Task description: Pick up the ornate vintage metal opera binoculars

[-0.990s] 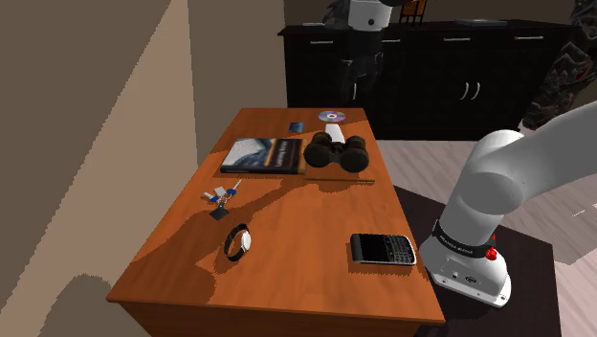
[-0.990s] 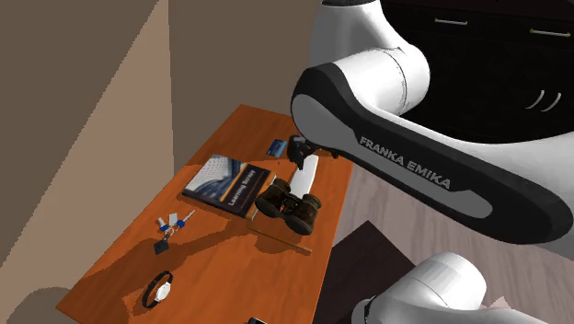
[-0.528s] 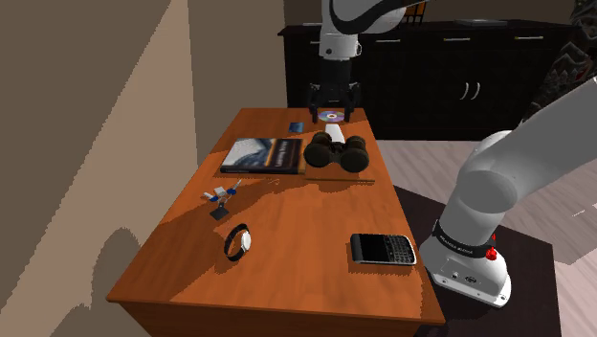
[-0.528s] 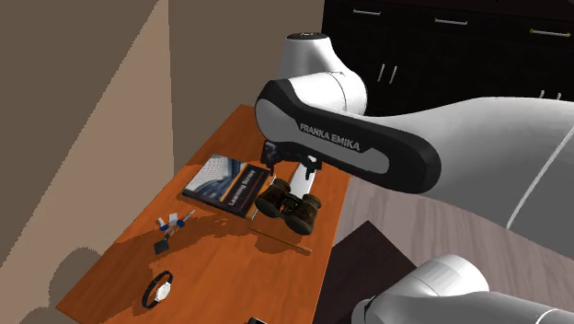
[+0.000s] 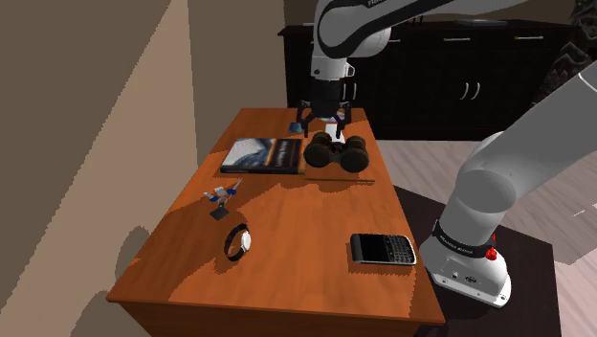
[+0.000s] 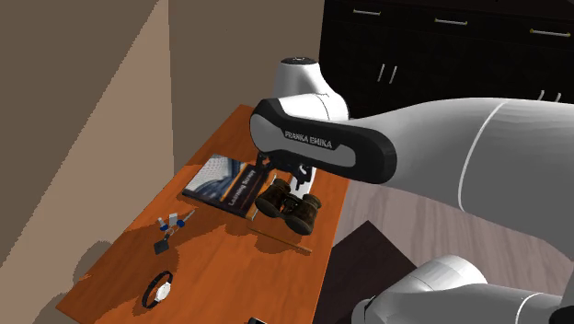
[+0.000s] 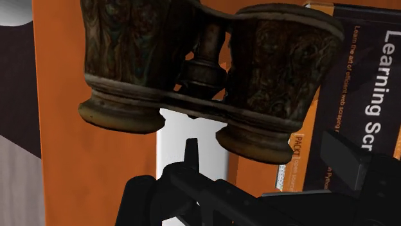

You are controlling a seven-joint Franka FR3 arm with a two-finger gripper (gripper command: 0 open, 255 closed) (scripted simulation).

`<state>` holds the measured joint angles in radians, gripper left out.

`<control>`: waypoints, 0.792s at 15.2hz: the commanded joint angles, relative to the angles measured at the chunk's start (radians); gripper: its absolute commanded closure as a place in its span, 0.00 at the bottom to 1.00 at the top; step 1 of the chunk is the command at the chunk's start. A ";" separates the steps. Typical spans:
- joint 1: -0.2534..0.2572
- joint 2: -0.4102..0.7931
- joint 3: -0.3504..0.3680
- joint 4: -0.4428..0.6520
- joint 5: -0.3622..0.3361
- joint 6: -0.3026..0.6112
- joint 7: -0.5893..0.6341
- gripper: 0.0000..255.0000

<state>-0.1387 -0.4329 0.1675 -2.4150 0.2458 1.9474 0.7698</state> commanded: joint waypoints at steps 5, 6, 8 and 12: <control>0.002 0.013 0.005 -0.022 0.004 0.035 -0.002 1.00; 0.002 0.012 0.005 -0.022 0.004 0.035 -0.002 1.00; 0.002 0.012 0.005 -0.022 0.004 0.035 -0.002 1.00; 0.002 0.012 0.005 -0.022 0.004 0.035 -0.002 1.00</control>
<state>-0.1370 -0.4205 0.1721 -2.4369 0.2496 1.9825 0.7680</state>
